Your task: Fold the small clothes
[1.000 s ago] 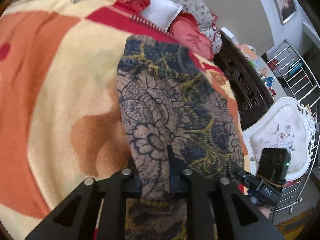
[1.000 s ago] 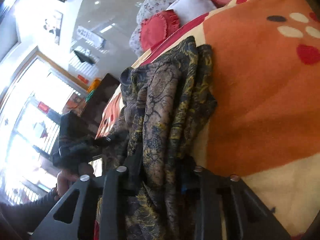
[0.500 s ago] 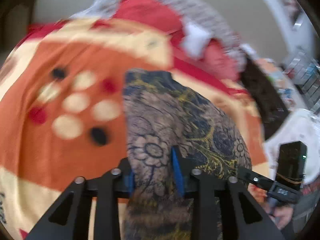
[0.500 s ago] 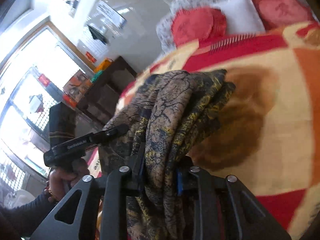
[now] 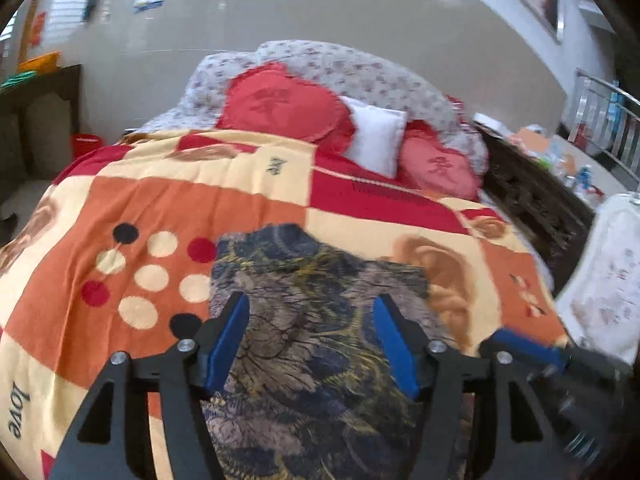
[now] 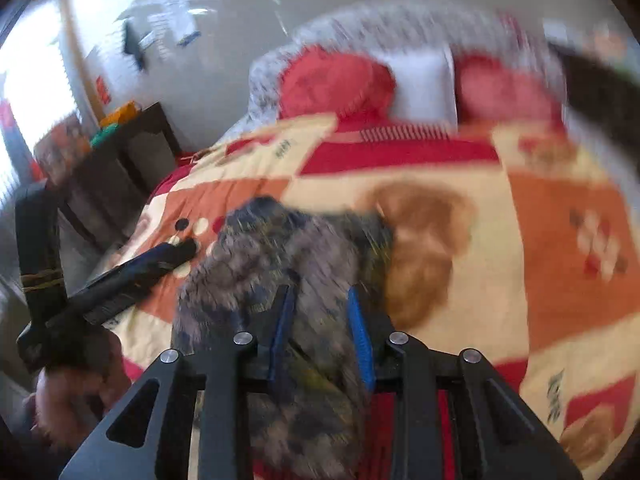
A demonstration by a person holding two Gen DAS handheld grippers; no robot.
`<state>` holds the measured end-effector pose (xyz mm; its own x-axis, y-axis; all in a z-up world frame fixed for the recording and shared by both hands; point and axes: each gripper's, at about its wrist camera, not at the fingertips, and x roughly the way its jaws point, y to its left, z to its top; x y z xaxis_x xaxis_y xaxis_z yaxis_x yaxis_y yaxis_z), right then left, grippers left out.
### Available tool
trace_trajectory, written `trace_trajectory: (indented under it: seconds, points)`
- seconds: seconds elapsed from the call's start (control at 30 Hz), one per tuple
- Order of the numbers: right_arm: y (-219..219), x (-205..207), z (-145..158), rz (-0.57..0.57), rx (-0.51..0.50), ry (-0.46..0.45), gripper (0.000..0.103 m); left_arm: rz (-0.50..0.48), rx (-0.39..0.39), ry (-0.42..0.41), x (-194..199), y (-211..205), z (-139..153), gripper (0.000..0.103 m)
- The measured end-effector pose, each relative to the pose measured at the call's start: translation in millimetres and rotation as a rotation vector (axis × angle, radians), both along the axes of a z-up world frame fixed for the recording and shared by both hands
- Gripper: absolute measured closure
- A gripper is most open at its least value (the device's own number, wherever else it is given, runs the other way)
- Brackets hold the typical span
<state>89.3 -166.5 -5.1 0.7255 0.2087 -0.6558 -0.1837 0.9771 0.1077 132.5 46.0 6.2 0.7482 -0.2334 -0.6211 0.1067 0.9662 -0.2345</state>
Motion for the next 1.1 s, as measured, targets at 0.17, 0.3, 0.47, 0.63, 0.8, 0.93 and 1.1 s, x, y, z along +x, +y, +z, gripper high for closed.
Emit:
trace_trajectory:
  seconds: [0.17,0.3,0.47,0.63,0.8,0.93,1.1]
  points:
    - [30.5,43.9,-46.3,-0.088,-0.124,0.202,0.082,0.062,-0.003,0.099,24.5,10.7,-42.9,0.035]
    - [28.1,62.1,-87.9,-0.153,-0.202,0.274,0.083,0.052,0.031,0.148,28.3,10.2,-83.6,0.034]
    - [39.0,48.0,-99.0,-0.215,-0.319,0.166,0.084,0.059,-0.006,0.124,27.0,14.3,-87.5,0.031]
    - [54.9,33.6,-103.5,-0.23,-0.399,0.09,0.084,0.058,-0.068,0.119,25.5,22.2,-87.8,0.031]
    - [57.3,40.3,-103.7,-0.231,-0.393,0.098,0.083,0.061,-0.073,0.118,26.2,22.0,-84.2,0.031]
    - [57.2,41.7,-104.0,-0.23,-0.388,0.098,0.083,0.061,-0.072,0.119,26.1,21.6,-84.5,0.031]
    - [56.1,42.4,-103.9,-0.23,-0.378,0.098,0.083,0.061,-0.074,0.119,26.5,21.9,-85.0,0.031]
